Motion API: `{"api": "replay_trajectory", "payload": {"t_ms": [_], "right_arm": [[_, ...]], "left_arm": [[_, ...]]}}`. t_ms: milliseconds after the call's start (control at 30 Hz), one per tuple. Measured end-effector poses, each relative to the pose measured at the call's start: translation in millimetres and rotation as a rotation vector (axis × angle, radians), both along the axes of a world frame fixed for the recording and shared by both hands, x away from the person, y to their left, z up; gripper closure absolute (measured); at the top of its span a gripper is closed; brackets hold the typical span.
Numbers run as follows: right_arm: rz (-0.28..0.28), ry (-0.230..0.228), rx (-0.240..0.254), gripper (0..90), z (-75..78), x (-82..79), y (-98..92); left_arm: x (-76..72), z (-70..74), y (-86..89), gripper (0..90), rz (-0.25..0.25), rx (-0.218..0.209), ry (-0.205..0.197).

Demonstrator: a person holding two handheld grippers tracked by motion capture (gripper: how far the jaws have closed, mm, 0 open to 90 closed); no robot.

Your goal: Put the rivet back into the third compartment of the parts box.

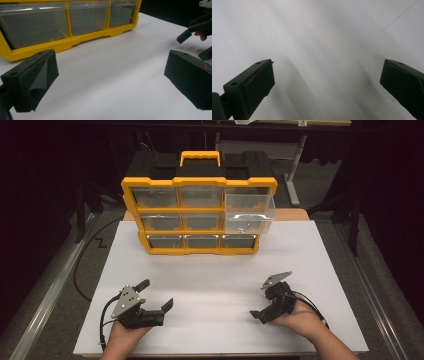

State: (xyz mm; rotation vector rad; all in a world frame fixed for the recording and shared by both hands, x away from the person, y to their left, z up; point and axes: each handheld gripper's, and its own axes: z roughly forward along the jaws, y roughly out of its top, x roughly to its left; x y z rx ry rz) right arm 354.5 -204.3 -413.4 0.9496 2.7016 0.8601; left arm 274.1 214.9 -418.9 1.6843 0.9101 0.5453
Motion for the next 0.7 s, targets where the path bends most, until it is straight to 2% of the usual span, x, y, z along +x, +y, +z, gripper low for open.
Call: {"api": "replay_trajectory", "payload": {"t_ms": [100, 200, 300, 500, 567, 600, 633, 700], "right_arm": [[-0.074, -0.098, 0.150, 0.0, -2.6, -8.1, -10.7], [-0.127, -0.165, 0.314, 0.0, -3.3, -13.2, -22.8], [-0.179, -0.262, 0.417, 0.0, -2.2, -19.7, -32.6], [-0.280, -0.421, 0.545, 0.0, 1.2, -32.3, -46.2], [-0.301, -0.412, 0.593, 0.0, -1.8, -34.4, -48.3], [-0.300, -0.402, 0.600, 0.0, -2.8, -34.3, -48.3], [-0.288, -0.410, 0.593, 0.0, -3.3, -34.5, -48.0], [-0.261, -0.435, 0.556, 0.0, -4.0, -34.5, -47.3]], "left_arm": [[0.6, -0.3, -0.7, 0.2, -0.002, -0.003, 0.007], [1.7, -0.8, -1.2, 0.3, -0.001, -0.010, 0.011], [2.6, -1.6, -0.9, 0.3, 0.001, -0.007, 0.018], [5.2, -3.2, 1.0, 0.2, 0.005, -0.016, 0.036], [5.6, -3.4, -0.1, 0.3, 0.006, -0.015, 0.035], [5.8, -3.5, -0.7, 0.3, 0.006, -0.013, 0.036], [5.8, -3.6, -1.4, 0.2, 0.006, -0.010, 0.037], [5.4, -3.7, -3.2, 0.3, 0.009, -0.006, 0.038]]}}
